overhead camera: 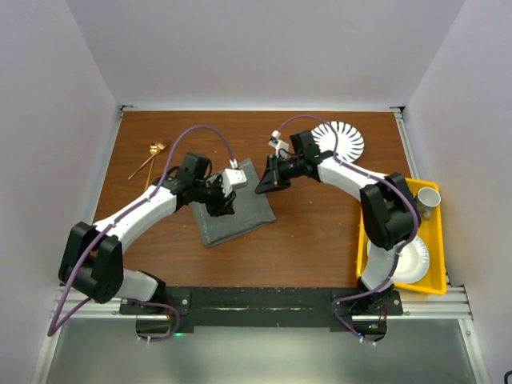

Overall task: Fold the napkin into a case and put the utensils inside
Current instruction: Smooth out the lower triangle-folded napkin at the center of the board.

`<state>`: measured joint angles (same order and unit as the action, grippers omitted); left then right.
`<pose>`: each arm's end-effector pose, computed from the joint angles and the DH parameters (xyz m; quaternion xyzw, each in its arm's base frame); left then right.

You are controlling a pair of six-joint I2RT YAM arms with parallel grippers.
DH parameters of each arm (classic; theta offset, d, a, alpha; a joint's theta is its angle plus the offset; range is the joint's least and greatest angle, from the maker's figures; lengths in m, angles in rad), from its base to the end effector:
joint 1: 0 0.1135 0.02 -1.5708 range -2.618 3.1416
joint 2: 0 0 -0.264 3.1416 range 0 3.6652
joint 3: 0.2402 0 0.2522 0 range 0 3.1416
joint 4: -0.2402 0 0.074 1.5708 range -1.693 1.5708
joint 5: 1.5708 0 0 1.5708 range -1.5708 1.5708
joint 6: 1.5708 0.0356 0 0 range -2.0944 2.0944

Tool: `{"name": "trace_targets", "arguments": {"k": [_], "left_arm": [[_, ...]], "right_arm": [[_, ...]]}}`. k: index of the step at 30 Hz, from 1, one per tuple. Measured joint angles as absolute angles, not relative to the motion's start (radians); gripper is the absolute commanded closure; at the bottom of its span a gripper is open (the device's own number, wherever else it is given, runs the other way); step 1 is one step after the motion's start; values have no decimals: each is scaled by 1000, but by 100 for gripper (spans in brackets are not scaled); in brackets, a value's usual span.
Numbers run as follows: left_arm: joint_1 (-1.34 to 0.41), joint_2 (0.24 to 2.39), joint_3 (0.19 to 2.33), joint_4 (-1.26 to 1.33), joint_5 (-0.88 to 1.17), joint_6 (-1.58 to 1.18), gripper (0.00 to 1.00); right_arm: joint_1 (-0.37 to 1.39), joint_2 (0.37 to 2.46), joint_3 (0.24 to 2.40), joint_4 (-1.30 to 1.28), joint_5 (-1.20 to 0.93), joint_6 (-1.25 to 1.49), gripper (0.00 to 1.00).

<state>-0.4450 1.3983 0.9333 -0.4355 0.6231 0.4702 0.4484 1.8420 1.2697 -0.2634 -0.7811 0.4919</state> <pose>0.2478 -0.1412 0.2367 0.4876 0.7619 -0.2855 0.3167 0.3457 0.1941 0.2120 -0.1180 0.8657 0.4672 0.1353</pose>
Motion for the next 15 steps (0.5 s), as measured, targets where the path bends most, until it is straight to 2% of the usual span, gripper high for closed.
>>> {"name": "trace_targets", "arguments": {"k": [8,15], "left_arm": [[-439,1406,748,-581,494,625,72],[-439,1394,688,-574,437,743,71]], "right_arm": [[517,2031,1265,-306,-797,414,83],[509,2018,1168,-376,-804,305,82]]}}
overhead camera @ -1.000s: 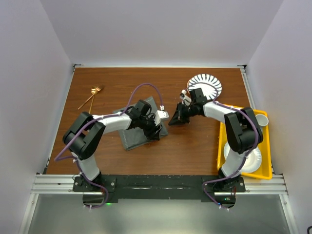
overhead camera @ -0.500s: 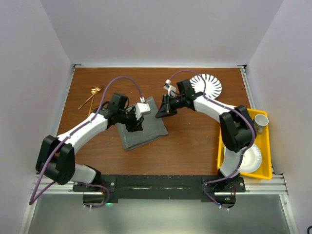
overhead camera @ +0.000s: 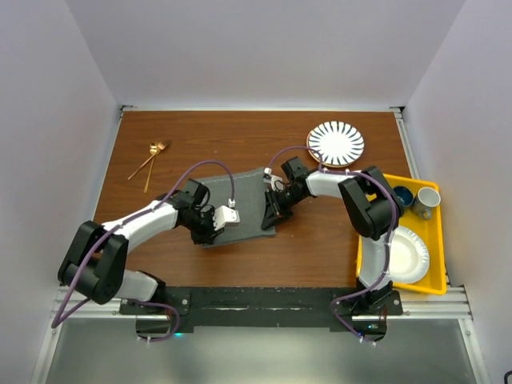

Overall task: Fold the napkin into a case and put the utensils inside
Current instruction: Smooth out the lower triangle-folded napkin at the center of the board.

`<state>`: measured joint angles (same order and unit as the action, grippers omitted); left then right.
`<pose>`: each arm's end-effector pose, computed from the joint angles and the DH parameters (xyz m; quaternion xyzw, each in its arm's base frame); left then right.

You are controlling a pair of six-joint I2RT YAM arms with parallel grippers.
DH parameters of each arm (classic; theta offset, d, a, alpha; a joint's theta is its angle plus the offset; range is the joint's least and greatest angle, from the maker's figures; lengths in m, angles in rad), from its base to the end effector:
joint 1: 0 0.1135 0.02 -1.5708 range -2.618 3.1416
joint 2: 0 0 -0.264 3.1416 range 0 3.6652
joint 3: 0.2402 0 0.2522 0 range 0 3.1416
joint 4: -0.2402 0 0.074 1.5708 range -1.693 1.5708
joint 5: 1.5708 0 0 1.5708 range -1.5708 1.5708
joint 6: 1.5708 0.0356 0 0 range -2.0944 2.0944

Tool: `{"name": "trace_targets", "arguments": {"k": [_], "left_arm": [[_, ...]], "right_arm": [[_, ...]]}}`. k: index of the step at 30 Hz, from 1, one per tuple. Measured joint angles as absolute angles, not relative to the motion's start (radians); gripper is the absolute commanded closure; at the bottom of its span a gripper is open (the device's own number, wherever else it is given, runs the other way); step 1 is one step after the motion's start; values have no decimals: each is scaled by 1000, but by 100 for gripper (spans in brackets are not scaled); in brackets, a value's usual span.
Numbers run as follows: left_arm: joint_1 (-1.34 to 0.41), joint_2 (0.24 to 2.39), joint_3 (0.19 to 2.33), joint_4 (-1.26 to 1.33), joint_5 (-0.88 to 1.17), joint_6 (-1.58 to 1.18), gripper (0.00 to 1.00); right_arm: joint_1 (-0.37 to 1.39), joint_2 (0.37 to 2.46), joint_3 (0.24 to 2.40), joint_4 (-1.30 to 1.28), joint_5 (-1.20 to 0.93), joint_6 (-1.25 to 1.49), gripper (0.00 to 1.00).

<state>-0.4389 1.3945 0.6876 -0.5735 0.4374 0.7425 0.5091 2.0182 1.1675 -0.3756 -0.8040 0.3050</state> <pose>0.2012 -0.1111 0.1581 0.5640 0.7847 -0.1909 0.1721 0.3142 0.2048 0.1140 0.1591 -0.8951 -0.4164 0.0078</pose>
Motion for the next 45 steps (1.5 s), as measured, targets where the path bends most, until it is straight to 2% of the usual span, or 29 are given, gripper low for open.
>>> {"name": "trace_targets", "arguments": {"k": [3,6,12,17,23,29,35,37,38,40,42,43,45], "left_arm": [[-439,1383,681,-575,443,802,65],[-434,1354,680,-603,461,864,61],[-430,1245,747,-622,587,843,60],[-421,1309,849,-480,623,671,60],[-356,1504,902,-342,662,429,57],[-283,1636,905,-307,683,307,60],[-253,1668,897,-388,705,347,64],[-254,1661,884,-426,709,382,57],[-254,1655,883,-445,714,392,50],[-254,1635,886,-482,739,412,43],[-254,1596,898,-501,781,400,33],[-255,1570,905,-491,802,375,29],[-255,1509,920,-432,838,295,21]], "right_arm": [[519,1975,1124,-406,-807,267,76],[532,1935,1105,-460,-835,222,64],[530,1821,1145,-483,-942,203,56],[470,1758,1222,-320,-926,276,55],[434,1938,1335,-104,-851,392,55],[439,2121,1309,-40,-810,475,55],[438,2060,1182,-27,-829,468,55],[439,2010,1113,-41,-835,449,50],[439,1992,1095,-58,-838,439,46],[439,1959,1077,-108,-850,411,34],[439,1934,1082,-145,-857,393,26],[440,1913,1094,-174,-860,384,16],[440,1875,1135,-210,-867,380,10]]}}
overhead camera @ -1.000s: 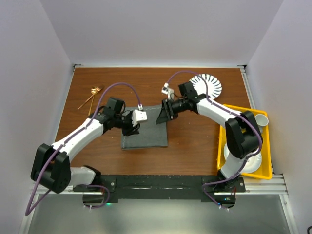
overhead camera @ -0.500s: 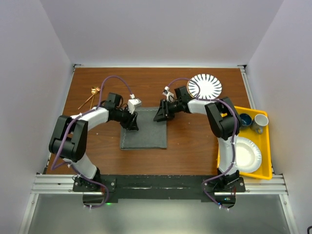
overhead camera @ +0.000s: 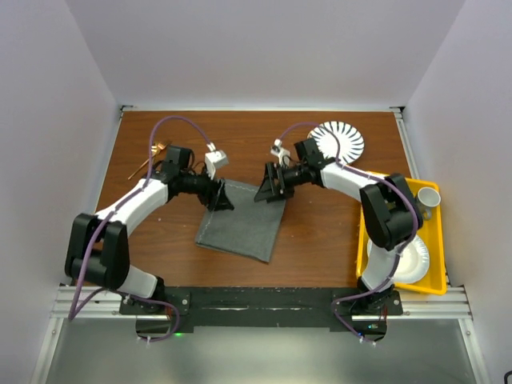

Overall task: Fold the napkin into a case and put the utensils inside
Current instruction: Smooth out the lower triangle-folded napkin at the center of the board.

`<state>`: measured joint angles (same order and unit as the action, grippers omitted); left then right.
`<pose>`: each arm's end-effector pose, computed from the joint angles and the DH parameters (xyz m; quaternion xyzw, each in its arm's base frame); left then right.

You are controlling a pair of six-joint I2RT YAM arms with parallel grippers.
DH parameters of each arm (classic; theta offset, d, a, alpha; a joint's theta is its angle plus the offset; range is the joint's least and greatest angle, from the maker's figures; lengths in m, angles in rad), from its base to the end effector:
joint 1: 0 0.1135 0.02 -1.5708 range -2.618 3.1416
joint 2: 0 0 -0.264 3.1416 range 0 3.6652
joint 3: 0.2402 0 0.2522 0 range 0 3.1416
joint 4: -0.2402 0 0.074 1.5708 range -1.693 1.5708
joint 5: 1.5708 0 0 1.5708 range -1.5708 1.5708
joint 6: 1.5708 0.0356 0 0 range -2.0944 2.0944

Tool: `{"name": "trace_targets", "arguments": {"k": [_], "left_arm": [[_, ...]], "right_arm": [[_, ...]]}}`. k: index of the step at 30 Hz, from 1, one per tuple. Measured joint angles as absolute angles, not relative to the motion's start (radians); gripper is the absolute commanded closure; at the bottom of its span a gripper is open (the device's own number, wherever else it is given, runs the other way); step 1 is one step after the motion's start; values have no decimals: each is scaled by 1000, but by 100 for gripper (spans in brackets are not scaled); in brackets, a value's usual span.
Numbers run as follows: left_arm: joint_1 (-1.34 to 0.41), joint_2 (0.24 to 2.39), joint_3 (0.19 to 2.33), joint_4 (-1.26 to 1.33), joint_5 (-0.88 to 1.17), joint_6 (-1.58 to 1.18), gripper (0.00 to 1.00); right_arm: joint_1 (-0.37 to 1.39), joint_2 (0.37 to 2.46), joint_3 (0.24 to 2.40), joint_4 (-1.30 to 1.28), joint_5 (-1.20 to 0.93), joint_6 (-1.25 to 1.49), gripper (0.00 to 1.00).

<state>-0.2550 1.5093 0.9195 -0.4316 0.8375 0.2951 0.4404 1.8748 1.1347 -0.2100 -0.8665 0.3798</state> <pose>0.2757 -0.0992 0.2072 0.3450 0.8163 -0.3863 0.2556 0.3293 0.1852 0.1656 -0.1543 0.8600 0.4771 0.0948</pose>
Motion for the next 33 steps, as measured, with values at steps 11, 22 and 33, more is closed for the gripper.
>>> {"name": "trace_targets", "arguments": {"k": [11,22,33], "left_arm": [[-255,1614,918,242,917,-339,27],[-108,1924,786,524,909,-675,35],[-39,1819,630,512,976,-677,44]], "right_arm": [[440,1778,1234,-149,-884,424,2],[367,2045,1224,-175,-947,396,2],[353,2121,1351,-327,-1034,257,19]]}}
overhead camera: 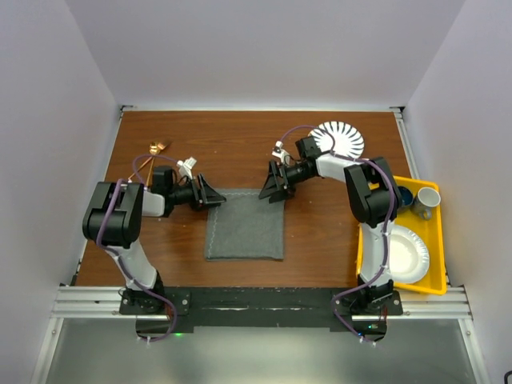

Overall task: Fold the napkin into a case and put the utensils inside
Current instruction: Smooth out the lower triangle-folded napkin at the center of the board, then pick up the lower triangle-folded napkin from the center of the board.

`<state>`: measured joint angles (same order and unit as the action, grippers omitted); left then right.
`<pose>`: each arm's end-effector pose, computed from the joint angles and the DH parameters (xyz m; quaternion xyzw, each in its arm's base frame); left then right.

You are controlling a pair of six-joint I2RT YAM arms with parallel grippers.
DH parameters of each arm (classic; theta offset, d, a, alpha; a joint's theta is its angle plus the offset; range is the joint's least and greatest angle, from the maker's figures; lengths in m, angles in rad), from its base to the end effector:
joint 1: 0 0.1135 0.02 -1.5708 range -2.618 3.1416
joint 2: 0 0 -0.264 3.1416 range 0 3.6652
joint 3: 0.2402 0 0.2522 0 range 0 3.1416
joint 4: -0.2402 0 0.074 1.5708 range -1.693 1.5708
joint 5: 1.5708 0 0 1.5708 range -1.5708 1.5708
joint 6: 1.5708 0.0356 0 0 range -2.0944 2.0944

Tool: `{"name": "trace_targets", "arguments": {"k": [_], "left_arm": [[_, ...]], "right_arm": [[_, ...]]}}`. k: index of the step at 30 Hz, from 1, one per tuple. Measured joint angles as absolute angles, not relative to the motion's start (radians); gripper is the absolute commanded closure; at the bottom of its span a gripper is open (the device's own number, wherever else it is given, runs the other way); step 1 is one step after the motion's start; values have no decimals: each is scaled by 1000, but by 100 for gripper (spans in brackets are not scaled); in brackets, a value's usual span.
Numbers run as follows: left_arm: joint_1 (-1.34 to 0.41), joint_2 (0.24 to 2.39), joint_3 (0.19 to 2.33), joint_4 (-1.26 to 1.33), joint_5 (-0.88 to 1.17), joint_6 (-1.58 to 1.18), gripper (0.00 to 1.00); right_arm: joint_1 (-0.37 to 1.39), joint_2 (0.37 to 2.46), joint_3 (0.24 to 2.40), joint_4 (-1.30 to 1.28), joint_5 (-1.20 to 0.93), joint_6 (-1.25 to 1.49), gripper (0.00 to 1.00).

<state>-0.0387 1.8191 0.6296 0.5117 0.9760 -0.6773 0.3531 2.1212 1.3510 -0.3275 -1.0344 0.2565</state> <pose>0.3035 -0.0413 0.1054 -0.0578 0.8200 -0.5297 0.2090 0.3813 0.1731 0.1289 -0.1565 0.8384 0.5196 0.0501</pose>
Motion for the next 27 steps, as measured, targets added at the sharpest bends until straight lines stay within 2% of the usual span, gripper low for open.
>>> {"name": "trace_targets", "arguments": {"k": [2,3,6,10,14,20,27], "left_arm": [[-37,1770,628,453,986,-628,47],[-36,1732,638,396,993,-582,51],[-34,1641,712,242,1002,-408,57],[-33,1577,860,41,988,-146,57],[-33,1550,904,-75,966,10,57],[-33,1546,904,-167,918,99,56],[-33,1527,892,-192,877,134,56]], "right_arm": [[351,2111,1372,-384,-1018,223,24],[348,2104,1386,-413,-1010,213,32],[337,2055,1443,-500,-985,169,42],[308,1986,1512,-571,-922,99,44],[270,2009,1563,-621,-826,30,39],[242,2157,1567,-666,-748,-4,38],[242,2201,1573,-676,-824,3,45]]}}
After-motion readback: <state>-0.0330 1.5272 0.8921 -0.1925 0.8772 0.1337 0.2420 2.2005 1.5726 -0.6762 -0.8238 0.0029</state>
